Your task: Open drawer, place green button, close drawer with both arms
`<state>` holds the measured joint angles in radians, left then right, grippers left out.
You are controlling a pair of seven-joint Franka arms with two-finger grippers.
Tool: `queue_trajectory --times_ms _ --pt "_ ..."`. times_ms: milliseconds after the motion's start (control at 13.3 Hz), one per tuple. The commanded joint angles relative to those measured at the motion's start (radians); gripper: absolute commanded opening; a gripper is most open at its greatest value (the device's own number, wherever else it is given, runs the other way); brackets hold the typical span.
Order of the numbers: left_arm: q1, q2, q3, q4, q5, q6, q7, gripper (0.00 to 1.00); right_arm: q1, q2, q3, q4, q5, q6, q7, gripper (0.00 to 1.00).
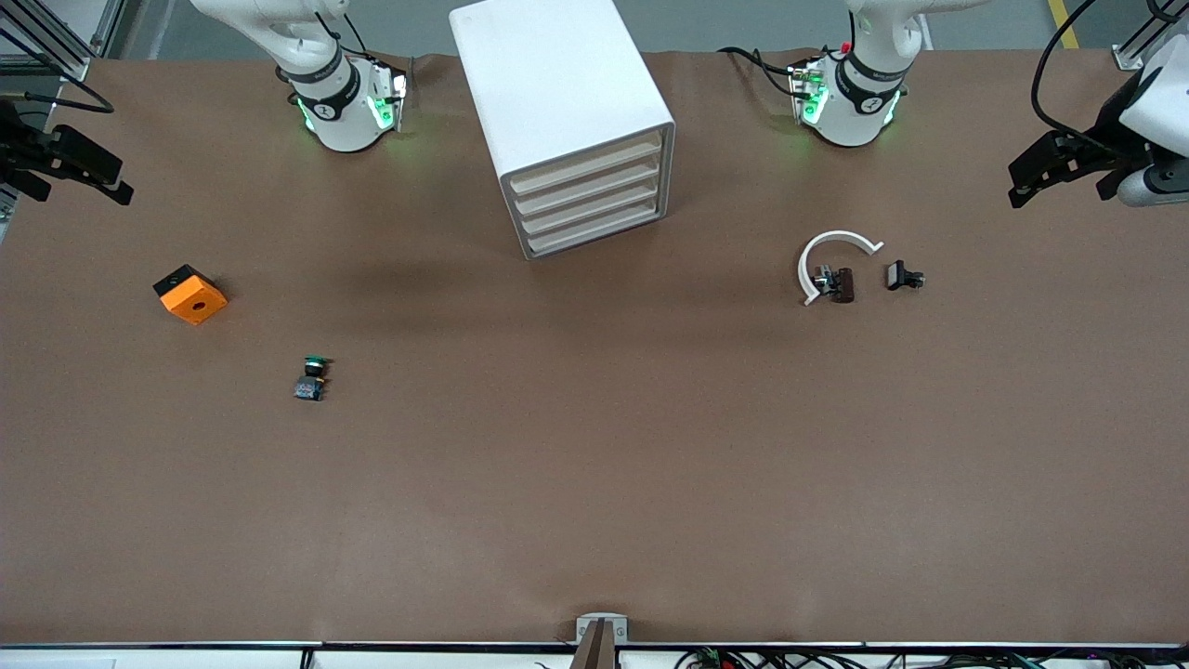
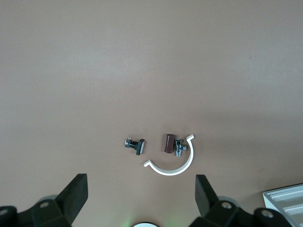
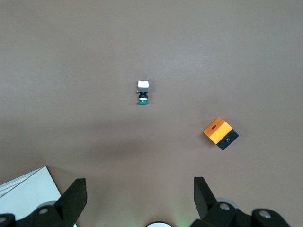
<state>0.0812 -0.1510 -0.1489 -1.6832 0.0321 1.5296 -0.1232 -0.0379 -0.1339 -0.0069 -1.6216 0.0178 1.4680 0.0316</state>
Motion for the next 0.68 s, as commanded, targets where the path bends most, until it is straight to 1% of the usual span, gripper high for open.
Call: queue_trajectory --times_ms 0,150,300,451,601 --pt "0.005 0.017 0.003 0.02 -0.021 -0.016 -0.004 1.0 -0.004 0.011 0.007 0.022 -0.01 -0.011 -0.001 1.0" --pt "0.003 0.05 0.003 0.026 -0.02 -0.014 -0.009 1.0 -0.004 0.011 0.007 0.022 -0.01 -0.012 -0.001 1.0" --pt "0.003 0.134 0.003 0.083 -0.018 -0.016 -0.012 1.0 -0.004 0.011 0.007 0.022 -0.01 -0.011 -0.001 1.0" --pt "0.002 0.198 0.003 0.094 -0.02 -0.014 -0.012 1.0 -0.002 0.016 0.008 0.017 -0.01 -0.009 0.002 1.0" --pt "-0.014 0.292 -0.004 0.094 -0.027 0.021 -0.027 1.0 0.009 0.049 0.01 0.014 -0.009 -0.014 0.004 1.0"
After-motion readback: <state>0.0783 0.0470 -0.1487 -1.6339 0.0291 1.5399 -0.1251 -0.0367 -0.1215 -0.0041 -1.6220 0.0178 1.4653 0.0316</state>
